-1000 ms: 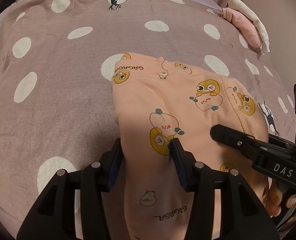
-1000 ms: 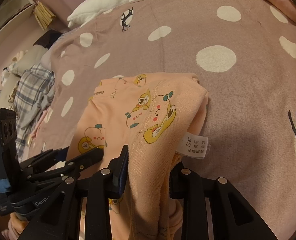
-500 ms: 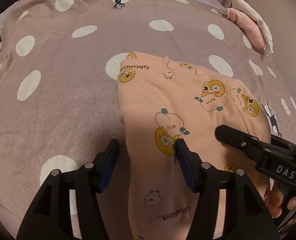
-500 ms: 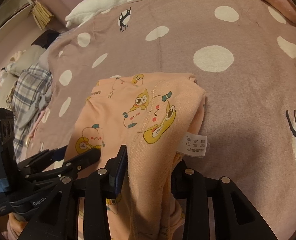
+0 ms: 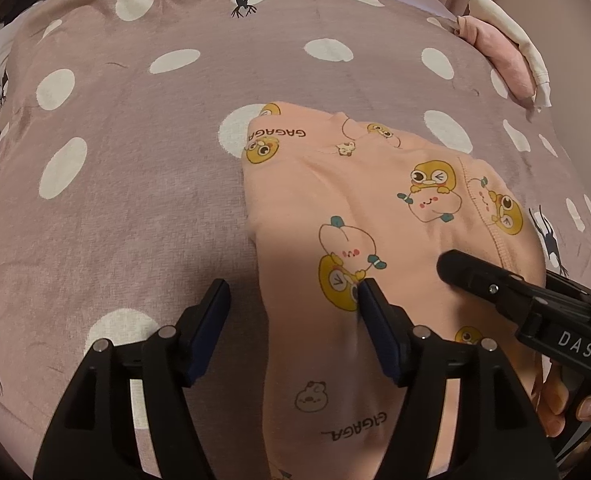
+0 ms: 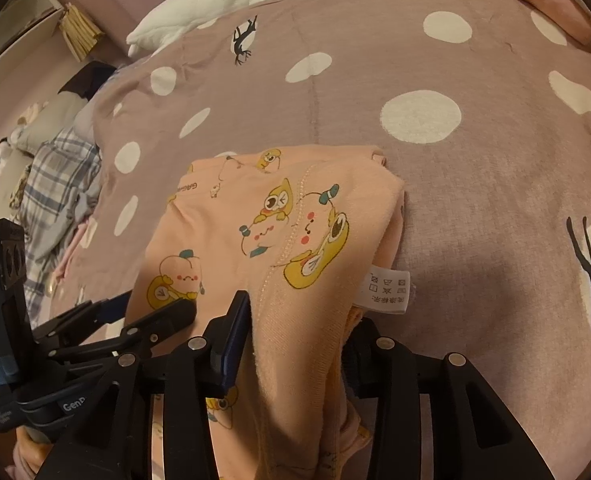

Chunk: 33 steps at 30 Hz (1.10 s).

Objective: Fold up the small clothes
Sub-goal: 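Lower the held end onto the shirt with both tools, folding it in half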

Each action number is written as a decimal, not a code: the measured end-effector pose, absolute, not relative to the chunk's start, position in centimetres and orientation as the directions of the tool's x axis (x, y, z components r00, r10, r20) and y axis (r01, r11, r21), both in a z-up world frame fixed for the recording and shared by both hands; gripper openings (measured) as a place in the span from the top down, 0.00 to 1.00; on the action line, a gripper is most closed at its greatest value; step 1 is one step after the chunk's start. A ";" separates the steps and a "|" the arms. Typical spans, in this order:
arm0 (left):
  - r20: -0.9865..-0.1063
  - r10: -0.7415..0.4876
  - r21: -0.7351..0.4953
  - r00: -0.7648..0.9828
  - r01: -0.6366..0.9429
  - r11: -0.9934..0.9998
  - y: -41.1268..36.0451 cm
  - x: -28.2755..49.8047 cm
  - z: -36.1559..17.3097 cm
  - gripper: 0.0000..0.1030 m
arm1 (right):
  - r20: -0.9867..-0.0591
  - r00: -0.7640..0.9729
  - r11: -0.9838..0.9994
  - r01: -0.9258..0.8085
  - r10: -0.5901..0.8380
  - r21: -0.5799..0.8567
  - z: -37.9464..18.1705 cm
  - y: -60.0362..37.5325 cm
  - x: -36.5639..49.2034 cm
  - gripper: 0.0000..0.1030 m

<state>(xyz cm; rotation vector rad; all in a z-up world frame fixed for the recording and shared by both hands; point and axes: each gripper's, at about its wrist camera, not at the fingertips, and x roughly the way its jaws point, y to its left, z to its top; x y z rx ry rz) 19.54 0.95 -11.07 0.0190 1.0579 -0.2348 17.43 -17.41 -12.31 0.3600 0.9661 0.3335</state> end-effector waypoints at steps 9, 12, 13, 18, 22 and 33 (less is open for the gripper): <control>-0.867 -0.173 -0.093 0.468 0.190 0.977 1.1 19.6 -11.1 0.30 | -0.736 0.527 0.893 -0.108 0.425 0.438 -12.3 -17.6 17.5 0.58; -0.867 -0.171 -0.094 0.468 0.185 0.978 1.2 19.6 -11.1 0.29 | -0.739 0.529 0.896 -0.104 0.417 0.432 -12.2 -17.6 17.4 0.55; -0.867 -0.171 -0.094 0.468 0.184 0.978 1.2 19.6 -11.1 0.28 | -0.739 0.529 0.897 -0.103 0.416 0.431 -12.2 -17.6 17.4 0.55; -0.868 -0.163 -0.086 0.469 0.181 0.980 1.1 19.5 -11.1 0.27 | -0.742 0.530 0.899 -0.100 0.410 0.426 -12.2 -17.6 17.3 0.55; -0.870 -0.151 -0.076 0.470 0.174 0.982 1.2 19.6 -11.1 0.22 | -0.744 0.531 0.901 -0.095 0.405 0.422 -12.1 -17.4 17.4 0.53; -0.872 -0.137 -0.069 0.469 0.159 0.985 1.4 19.4 -11.1 0.18 | -0.752 0.538 0.911 -0.080 0.382 0.405 -11.9 -17.4 17.3 0.48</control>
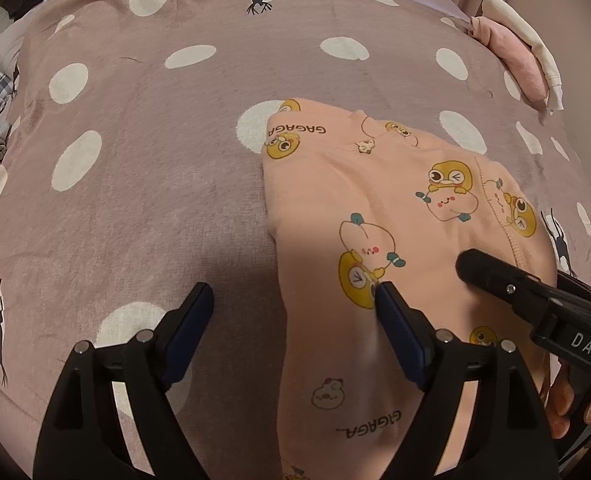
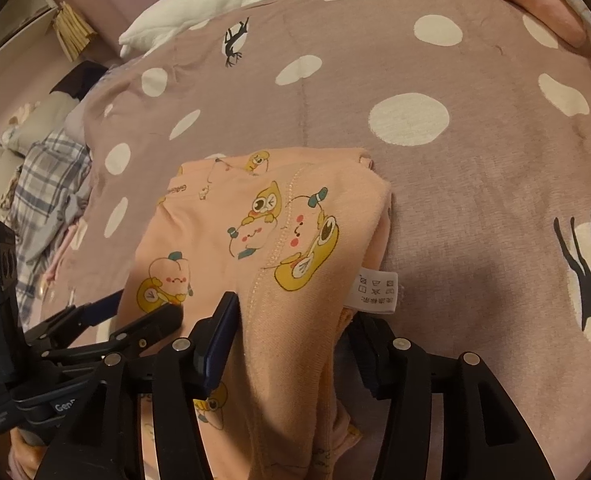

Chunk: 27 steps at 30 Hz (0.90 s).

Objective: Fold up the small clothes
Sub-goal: 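Lower the held end onto the shirt with both tools, folding it in half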

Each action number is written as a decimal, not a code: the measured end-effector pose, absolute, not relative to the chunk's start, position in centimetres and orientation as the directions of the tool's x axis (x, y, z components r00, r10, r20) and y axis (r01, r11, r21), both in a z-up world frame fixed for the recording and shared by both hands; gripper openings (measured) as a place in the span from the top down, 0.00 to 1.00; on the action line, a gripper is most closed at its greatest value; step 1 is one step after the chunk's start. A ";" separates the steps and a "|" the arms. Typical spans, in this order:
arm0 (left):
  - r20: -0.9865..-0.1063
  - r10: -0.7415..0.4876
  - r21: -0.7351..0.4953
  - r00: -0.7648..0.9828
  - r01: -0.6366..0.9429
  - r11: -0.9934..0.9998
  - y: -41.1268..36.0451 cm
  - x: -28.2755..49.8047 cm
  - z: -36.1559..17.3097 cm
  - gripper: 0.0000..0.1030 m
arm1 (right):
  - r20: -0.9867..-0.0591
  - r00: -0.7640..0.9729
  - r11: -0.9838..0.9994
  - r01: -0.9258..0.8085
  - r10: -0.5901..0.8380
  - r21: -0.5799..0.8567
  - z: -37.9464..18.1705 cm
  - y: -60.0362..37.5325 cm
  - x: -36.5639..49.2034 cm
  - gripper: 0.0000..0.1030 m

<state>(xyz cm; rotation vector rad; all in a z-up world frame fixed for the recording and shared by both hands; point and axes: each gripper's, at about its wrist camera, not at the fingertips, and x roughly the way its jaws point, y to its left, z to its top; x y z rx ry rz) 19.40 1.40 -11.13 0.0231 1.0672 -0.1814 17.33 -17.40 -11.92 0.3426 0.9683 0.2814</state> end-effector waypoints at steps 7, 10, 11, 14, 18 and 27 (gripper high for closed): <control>-0.874 -0.123 -0.058 0.470 0.151 0.987 1.5 19.3 -11.1 0.15 | -0.754 0.543 0.915 -0.069 0.368 0.397 -11.9 -17.6 17.2 0.45; -0.874 -0.116 -0.051 0.472 0.150 0.987 1.5 19.3 -11.1 0.13 | -0.755 0.545 0.916 -0.065 0.364 0.395 -11.8 -17.7 17.2 0.44; -0.874 -0.114 -0.048 0.473 0.149 0.988 1.5 19.3 -11.1 0.12 | -0.756 0.545 0.917 -0.064 0.363 0.394 -11.8 -17.7 17.1 0.43; -0.874 -0.109 -0.044 0.474 0.146 0.988 1.5 19.3 -11.1 0.11 | -0.758 0.546 0.919 -0.060 0.357 0.390 -11.8 -17.7 17.1 0.42; -0.875 -0.104 -0.042 0.473 0.139 0.989 1.7 19.3 -11.2 0.08 | -0.761 0.549 0.924 -0.056 0.345 0.379 -11.8 -17.7 17.2 0.39; -0.877 -0.091 -0.035 0.472 0.126 0.991 2.0 19.3 -11.3 0.03 | -0.770 0.554 0.935 -0.046 0.316 0.352 -11.6 -17.6 17.2 0.32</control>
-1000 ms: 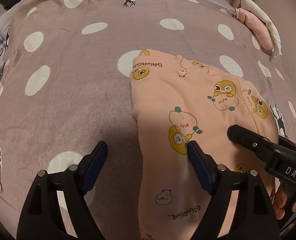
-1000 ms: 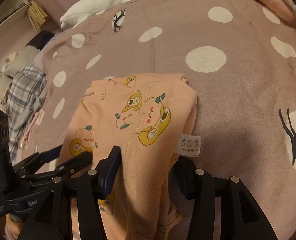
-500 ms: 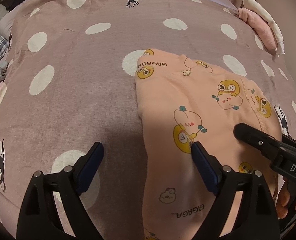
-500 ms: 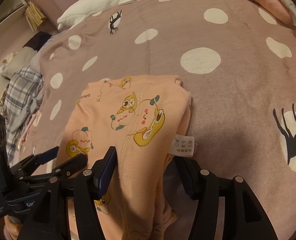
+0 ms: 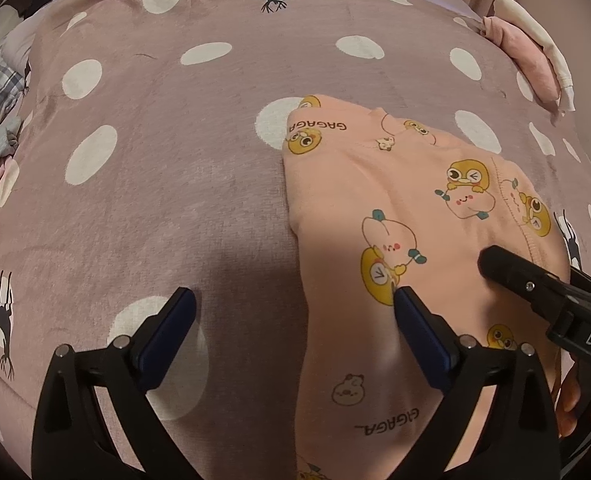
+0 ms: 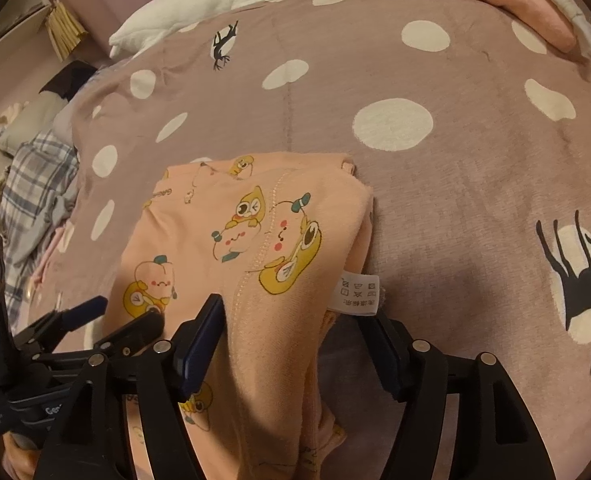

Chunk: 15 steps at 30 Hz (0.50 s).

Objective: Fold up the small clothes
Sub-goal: 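Lower the held end onto the shirt with both tools, folding it in half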

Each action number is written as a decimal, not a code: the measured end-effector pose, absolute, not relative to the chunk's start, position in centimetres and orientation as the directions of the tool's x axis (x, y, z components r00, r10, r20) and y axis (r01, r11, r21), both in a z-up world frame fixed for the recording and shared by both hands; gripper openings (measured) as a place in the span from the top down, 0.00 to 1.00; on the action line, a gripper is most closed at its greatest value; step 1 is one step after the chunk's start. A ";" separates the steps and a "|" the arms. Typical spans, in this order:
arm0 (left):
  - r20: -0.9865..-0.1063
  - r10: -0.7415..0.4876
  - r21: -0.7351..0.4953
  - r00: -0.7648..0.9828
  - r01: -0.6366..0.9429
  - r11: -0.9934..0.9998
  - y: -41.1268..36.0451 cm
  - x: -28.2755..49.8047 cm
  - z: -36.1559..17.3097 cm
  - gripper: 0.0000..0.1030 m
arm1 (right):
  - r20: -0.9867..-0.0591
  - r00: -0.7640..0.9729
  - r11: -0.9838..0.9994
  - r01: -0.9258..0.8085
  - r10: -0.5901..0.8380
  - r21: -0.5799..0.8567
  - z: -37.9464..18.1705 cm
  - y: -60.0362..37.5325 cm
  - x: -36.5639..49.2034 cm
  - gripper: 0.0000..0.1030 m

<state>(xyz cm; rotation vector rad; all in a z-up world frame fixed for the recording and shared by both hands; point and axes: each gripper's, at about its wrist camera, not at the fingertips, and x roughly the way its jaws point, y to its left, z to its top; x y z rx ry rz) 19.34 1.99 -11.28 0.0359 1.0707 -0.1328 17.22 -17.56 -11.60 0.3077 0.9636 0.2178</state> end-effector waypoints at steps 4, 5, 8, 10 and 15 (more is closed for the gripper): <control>-0.878 -0.085 -0.032 0.471 0.120 0.992 2.1 19.3 -11.3 0.01 | -0.773 0.556 0.939 -0.040 0.306 0.342 -11.6 -17.5 17.2 0.30; -0.878 -0.085 -0.034 0.471 0.117 0.993 2.2 19.2 -11.3 0.01 | -0.774 0.556 0.939 -0.039 0.304 0.341 -11.5 -17.5 17.2 0.30; -0.878 -0.083 -0.033 0.471 0.115 0.993 2.2 19.2 -11.2 0.00 | -0.776 0.558 0.942 -0.035 0.295 0.334 -11.5 -17.4 17.3 0.28; -0.878 -0.082 -0.031 0.471 0.114 0.993 2.2 19.2 -11.2 0.00 | -0.777 0.560 0.945 -0.031 0.287 0.327 -11.5 -17.4 17.2 0.26; -0.877 -0.079 -0.028 0.474 0.113 0.993 2.4 19.0 -11.2 0.00 | -0.779 0.561 0.946 -0.024 0.280 0.323 -11.4 -17.5 17.1 0.25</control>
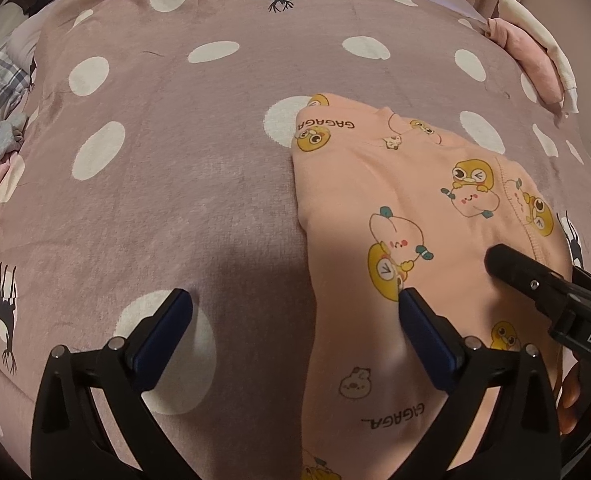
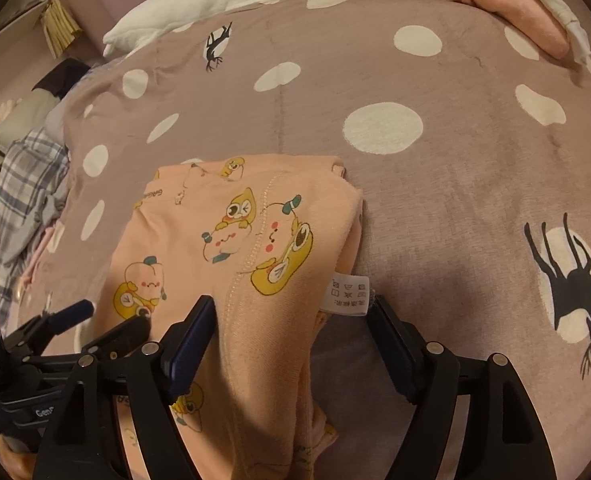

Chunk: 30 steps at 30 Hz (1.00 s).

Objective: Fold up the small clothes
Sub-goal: 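Lower the held end onto the shirt with both tools, folding it in half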

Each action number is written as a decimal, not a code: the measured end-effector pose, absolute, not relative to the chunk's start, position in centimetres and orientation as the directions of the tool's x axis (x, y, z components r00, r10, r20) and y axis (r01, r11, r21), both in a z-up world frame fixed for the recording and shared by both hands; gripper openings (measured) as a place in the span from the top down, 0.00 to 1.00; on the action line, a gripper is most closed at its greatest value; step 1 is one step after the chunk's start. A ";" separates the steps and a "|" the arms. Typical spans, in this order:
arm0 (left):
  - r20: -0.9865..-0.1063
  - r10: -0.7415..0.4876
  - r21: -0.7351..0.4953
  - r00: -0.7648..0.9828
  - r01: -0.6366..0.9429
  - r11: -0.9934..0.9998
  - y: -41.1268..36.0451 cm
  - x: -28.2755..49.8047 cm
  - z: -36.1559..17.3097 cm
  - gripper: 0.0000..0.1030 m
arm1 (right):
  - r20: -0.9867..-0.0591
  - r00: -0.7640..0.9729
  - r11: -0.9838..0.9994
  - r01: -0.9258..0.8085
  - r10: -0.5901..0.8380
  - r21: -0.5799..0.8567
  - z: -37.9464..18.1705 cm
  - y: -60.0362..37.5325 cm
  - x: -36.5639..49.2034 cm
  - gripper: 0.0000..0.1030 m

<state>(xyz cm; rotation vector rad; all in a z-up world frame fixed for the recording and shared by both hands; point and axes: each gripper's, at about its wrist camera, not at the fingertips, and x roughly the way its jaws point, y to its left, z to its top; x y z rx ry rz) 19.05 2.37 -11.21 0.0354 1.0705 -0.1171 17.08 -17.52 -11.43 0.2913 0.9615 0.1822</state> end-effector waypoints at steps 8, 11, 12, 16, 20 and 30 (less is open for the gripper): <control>-0.880 -0.087 -0.046 0.467 0.099 0.994 2.9 18.9 -11.2 0.00 | -0.782 0.562 0.948 -0.014 0.271 0.319 -11.3 -17.5 16.9 0.25; -0.882 -0.091 -0.054 0.462 0.092 0.994 3.1 18.9 -11.3 0.00 | -0.782 0.562 0.948 -0.011 0.270 0.319 -11.3 -17.5 16.9 0.25; -0.882 -0.092 -0.056 0.462 0.090 0.994 3.1 18.9 -11.3 0.00 | -0.782 0.562 0.947 -0.011 0.270 0.320 -11.3 -17.5 16.8 0.25; -0.882 -0.090 -0.054 0.462 0.089 0.995 3.0 18.8 -11.3 0.00 | -0.782 0.562 0.947 -0.011 0.270 0.320 -11.3 -17.6 16.8 0.25; -0.882 -0.085 -0.050 0.464 0.088 0.995 3.0 18.7 -11.3 0.00 | -0.781 0.562 0.946 -0.009 0.273 0.324 -11.3 -17.7 16.8 0.25; -0.882 -0.085 -0.052 0.464 0.082 0.995 3.3 18.6 -11.1 0.00 | -0.778 0.561 0.939 0.001 0.284 0.343 -11.2 -18.4 16.8 0.24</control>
